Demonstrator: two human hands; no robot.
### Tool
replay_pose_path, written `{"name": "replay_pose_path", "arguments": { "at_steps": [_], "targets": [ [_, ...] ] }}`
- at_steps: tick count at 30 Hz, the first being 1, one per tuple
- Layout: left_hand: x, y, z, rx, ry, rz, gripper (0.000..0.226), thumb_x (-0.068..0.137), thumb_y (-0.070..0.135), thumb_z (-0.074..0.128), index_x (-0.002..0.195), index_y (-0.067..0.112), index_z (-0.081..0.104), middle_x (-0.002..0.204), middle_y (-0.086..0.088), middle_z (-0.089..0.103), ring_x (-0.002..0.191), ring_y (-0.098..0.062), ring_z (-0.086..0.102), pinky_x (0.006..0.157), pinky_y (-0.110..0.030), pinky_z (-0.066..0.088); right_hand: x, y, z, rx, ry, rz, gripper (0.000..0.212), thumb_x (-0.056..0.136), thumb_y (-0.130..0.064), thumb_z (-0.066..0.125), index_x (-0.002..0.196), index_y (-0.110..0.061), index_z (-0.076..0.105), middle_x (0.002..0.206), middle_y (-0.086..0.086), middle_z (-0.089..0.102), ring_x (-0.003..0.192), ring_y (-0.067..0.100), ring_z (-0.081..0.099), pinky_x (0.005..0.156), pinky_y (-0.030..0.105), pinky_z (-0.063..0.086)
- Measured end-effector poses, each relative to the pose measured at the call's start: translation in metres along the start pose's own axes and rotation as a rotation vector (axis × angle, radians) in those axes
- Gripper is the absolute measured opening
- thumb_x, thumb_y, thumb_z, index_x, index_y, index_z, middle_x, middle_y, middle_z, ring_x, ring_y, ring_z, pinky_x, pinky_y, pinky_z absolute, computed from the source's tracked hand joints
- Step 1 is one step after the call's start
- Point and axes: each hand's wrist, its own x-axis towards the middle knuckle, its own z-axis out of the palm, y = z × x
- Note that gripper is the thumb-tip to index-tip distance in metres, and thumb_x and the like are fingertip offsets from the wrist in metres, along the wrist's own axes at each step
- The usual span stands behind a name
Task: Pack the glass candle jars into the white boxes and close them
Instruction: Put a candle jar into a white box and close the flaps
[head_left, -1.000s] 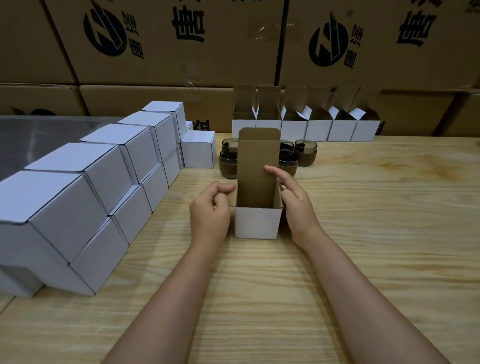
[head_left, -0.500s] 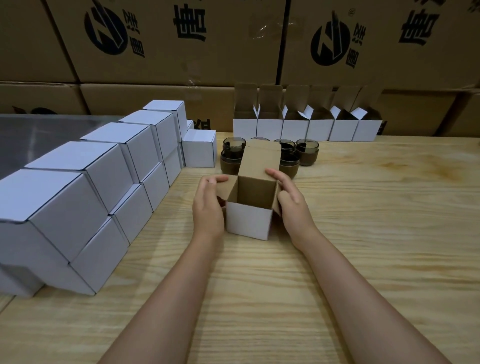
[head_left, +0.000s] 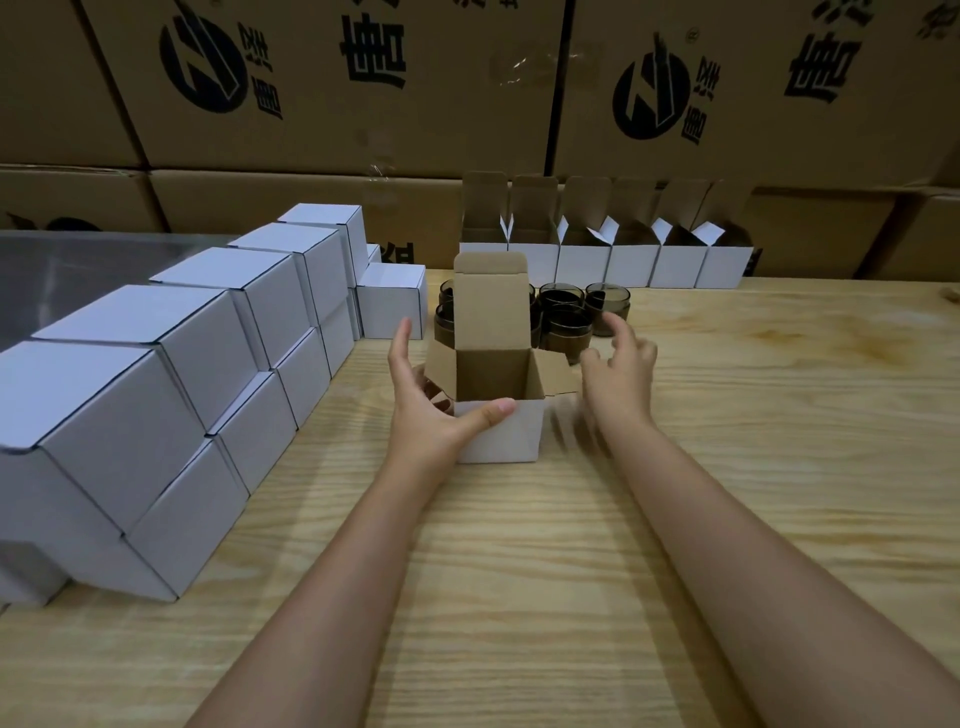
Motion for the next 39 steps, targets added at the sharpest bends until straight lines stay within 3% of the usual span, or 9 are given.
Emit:
{"name": "replay_pose_path", "arguments": {
  "at_steps": [3, 7, 12, 18, 23, 27, 31, 35, 39],
  "targets": [
    [0.002, -0.002, 0.0, -0.003, -0.016, 0.001, 0.12, 0.046, 0.045, 0.084, 0.143, 0.051, 0.014, 0.121, 0.034, 0.025, 0.116, 0.009, 0.03, 0.078, -0.002, 0.03, 0.027, -0.001, 0.002, -0.319, -0.145, -0.094, 0.057, 0.089, -0.004, 0.049, 0.142, -0.023, 0.038, 0.149, 0.003, 0.018, 0.133, 0.025, 0.024, 0.098, 0.03, 0.03],
    [0.003, -0.003, 0.0, -0.018, -0.05, 0.025, 0.114, 0.048, 0.043, 0.083, 0.143, 0.044, 0.021, 0.113, 0.039, 0.028, 0.085, 0.043, 0.03, 0.065, 0.009, 0.034, 0.047, -0.002, -0.001, -0.618, -0.264, -0.262, 0.039, 0.091, -0.003, 0.05, 0.126, -0.02, 0.057, 0.154, 0.004, 0.013, 0.141, 0.028, 0.008, 0.109, 0.043, 0.028],
    [0.003, -0.004, 0.0, -0.03, -0.059, 0.041, 0.112, 0.051, 0.038, 0.083, 0.145, 0.037, 0.022, 0.112, 0.035, 0.029, 0.082, 0.043, 0.032, 0.064, 0.008, 0.035, 0.047, -0.011, -0.005, -0.614, -0.255, -0.281, 0.018, 0.095, -0.019, 0.055, 0.106, -0.019, 0.07, 0.146, 0.008, 0.031, 0.138, 0.027, 0.014, 0.107, 0.042, 0.025],
    [0.003, -0.003, 0.001, 0.005, -0.038, 0.018, 0.113, 0.049, 0.044, 0.082, 0.145, 0.037, 0.023, 0.11, 0.033, 0.03, 0.08, 0.043, 0.032, 0.062, 0.007, 0.036, 0.032, -0.025, -0.003, -0.632, -0.298, -0.302, 0.012, 0.087, -0.013, 0.063, 0.092, -0.012, 0.074, 0.13, 0.013, 0.053, 0.13, 0.029, 0.036, 0.097, 0.036, 0.038],
    [0.003, 0.0, 0.001, 0.043, -0.031, -0.014, 0.115, 0.045, 0.051, 0.081, 0.144, 0.04, 0.023, 0.113, 0.034, 0.032, 0.089, 0.035, 0.036, 0.064, 0.004, 0.038, 0.028, -0.033, -0.003, -0.76, -0.325, -0.293, 0.015, 0.084, -0.004, 0.061, 0.087, -0.018, 0.064, 0.095, 0.006, 0.057, 0.117, 0.028, 0.04, 0.08, 0.035, 0.04],
    [0.003, 0.0, 0.001, 0.095, -0.029, -0.055, 0.115, 0.042, 0.058, 0.079, 0.143, 0.043, 0.025, 0.127, 0.021, 0.035, 0.111, 0.002, 0.037, 0.074, -0.008, 0.038, 0.025, -0.029, -0.008, -0.825, -0.36, -0.34, 0.005, 0.086, -0.018, 0.063, 0.088, -0.022, 0.06, 0.108, 0.006, 0.058, 0.115, 0.03, 0.036, 0.082, 0.035, 0.035],
    [0.003, -0.002, 0.0, 0.106, -0.053, -0.062, 0.112, 0.051, 0.045, 0.088, 0.142, 0.043, 0.024, 0.139, 0.012, 0.041, 0.127, -0.01, 0.042, 0.095, -0.033, 0.05, 0.029, -0.025, -0.014, -0.587, -0.48, -0.246, 0.015, 0.089, -0.026, 0.057, 0.096, -0.018, 0.067, 0.093, 0.003, 0.061, 0.115, 0.031, 0.039, 0.083, 0.036, 0.035],
    [0.005, -0.005, 0.0, 0.113, -0.06, -0.083, 0.109, 0.056, 0.032, 0.091, 0.143, 0.039, 0.026, 0.143, 0.007, 0.042, 0.132, -0.016, 0.041, 0.101, -0.046, 0.047, 0.038, -0.028, -0.022, -0.513, -0.394, -0.235, 0.009, 0.087, -0.023, 0.061, 0.096, -0.022, 0.061, 0.1, 0.002, 0.06, 0.107, 0.024, 0.053, 0.079, 0.033, 0.046],
    [0.006, -0.004, 0.0, 0.111, -0.059, -0.096, 0.109, 0.056, 0.031, 0.091, 0.144, 0.036, 0.027, 0.145, 0.005, 0.042, 0.133, -0.017, 0.04, 0.102, -0.049, 0.045, 0.052, -0.046, -0.041, -0.405, -0.326, -0.174, 0.048, 0.076, -0.046, 0.074, 0.111, -0.02, 0.054, 0.107, 0.002, 0.056, 0.098, 0.021, 0.053, 0.07, 0.03, 0.046]
  ]
}}
